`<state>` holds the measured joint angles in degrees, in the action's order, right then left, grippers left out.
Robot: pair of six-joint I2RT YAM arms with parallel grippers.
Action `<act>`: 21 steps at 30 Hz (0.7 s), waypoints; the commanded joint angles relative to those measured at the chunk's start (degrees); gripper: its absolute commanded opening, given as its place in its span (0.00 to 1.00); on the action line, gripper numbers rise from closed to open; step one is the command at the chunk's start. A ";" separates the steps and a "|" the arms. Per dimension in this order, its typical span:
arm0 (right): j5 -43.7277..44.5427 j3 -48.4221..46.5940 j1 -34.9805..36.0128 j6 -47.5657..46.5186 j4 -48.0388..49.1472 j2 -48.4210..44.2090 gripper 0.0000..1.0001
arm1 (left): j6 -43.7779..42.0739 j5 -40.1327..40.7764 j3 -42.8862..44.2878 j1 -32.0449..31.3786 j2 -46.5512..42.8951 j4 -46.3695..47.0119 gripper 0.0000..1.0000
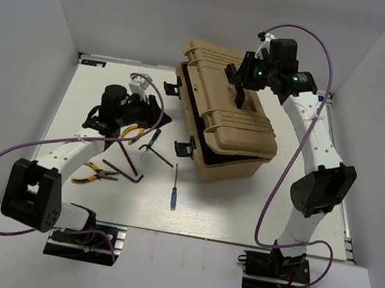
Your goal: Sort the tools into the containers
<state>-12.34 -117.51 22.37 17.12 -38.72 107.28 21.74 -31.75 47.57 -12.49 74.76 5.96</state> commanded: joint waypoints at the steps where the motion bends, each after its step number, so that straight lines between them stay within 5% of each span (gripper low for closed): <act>1: 1.62 -7.38 -1.71 -2.80 11.74 -7.18 0.00 | 0.76 3.18 4.36 -2.61 1.43 -1.03 0.54; 10: 3.46 -9.31 -3.83 -3.15 12.09 -7.27 0.00 | 1.82 9.42 15.79 -9.48 9.61 -5.95 0.75; 21: 6.01 -8.17 -7.60 -3.59 11.82 -9.02 0.00 | 0.76 26.99 27.30 -19.32 19.27 -21.86 0.79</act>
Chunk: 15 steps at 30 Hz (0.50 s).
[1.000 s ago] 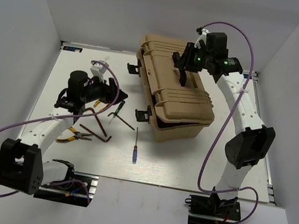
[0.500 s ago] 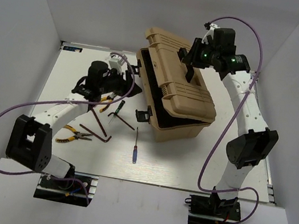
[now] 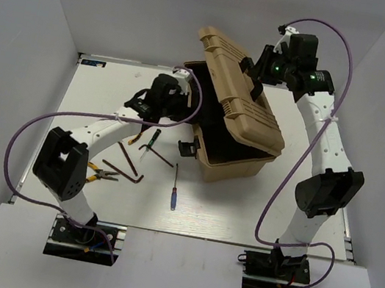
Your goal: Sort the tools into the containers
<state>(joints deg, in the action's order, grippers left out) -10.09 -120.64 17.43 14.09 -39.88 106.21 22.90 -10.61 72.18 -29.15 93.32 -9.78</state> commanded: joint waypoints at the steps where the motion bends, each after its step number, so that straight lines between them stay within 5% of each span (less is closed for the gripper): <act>1: 3.76 -4.87 -2.84 -0.29 12.90 -8.21 0.00 | -0.40 7.95 3.22 -3.28 1.25 -7.78 0.79; 15: 7.00 -1.97 -5.83 -1.25 12.89 -12.43 0.00 | 0.66 19.40 9.73 -10.05 7.66 -18.25 0.79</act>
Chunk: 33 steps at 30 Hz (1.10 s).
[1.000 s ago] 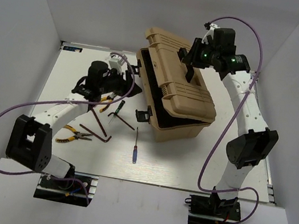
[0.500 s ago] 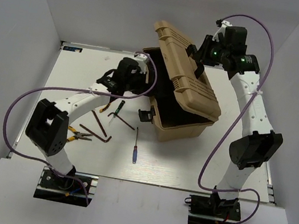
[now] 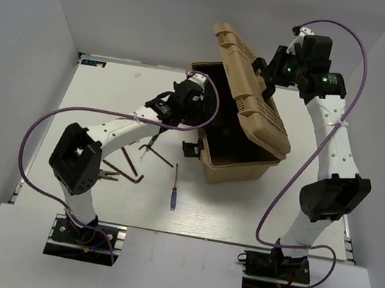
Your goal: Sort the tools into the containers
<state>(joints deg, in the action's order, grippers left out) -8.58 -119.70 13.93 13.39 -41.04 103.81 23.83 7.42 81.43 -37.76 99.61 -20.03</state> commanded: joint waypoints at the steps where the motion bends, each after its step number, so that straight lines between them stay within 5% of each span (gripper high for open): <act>1: 5.85 -2.73 -2.85 -1.16 14.05 -10.12 0.00 | -0.28 1.37 0.49 -1.44 1.37 -8.01 0.79; 33: 9.72 15.46 -20.78 -7.94 18.36 -18.12 0.00 | -1.33 0.31 5.50 5.24 7.79 -9.07 0.79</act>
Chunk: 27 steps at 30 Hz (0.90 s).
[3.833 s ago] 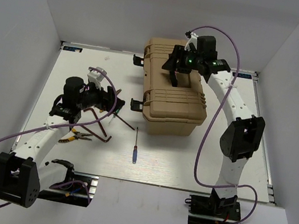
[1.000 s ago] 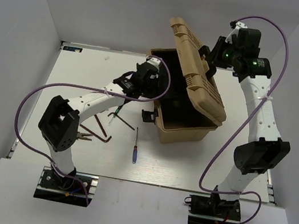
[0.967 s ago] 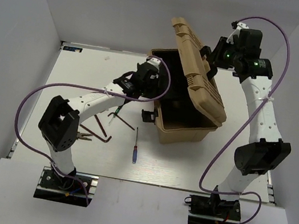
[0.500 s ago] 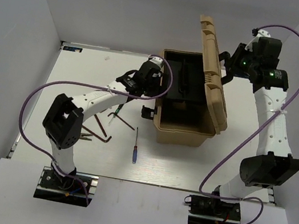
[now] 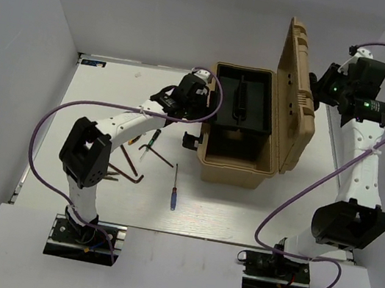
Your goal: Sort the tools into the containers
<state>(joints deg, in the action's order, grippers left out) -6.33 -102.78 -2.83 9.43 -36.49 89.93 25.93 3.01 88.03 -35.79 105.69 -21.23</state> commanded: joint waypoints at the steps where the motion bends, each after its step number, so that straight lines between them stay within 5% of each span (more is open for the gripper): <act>1: 7.38 -1.28 -5.16 -4.24 13.64 -4.15 0.00 | -3.43 4.21 -1.10 3.79 1.71 -7.86 0.79; 18: 2.20 2.51 -12.46 -3.63 11.54 -3.28 0.00 | -3.96 1.30 -2.86 5.91 1.19 -6.19 0.80; 22: -2.53 1.80 -13.60 -3.45 11.09 -4.32 0.33 | -3.96 -0.01 -2.86 6.44 1.19 -6.19 0.83; 27: -6.32 2.15 -13.96 -3.28 10.74 -7.92 0.38 | -5.19 -2.47 -2.16 6.44 0.66 -5.66 0.91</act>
<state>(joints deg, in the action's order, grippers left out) -9.04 -99.57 -16.45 6.02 -27.49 86.30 24.36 -2.09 87.37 -31.20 105.82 -20.56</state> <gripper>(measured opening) 0.377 0.891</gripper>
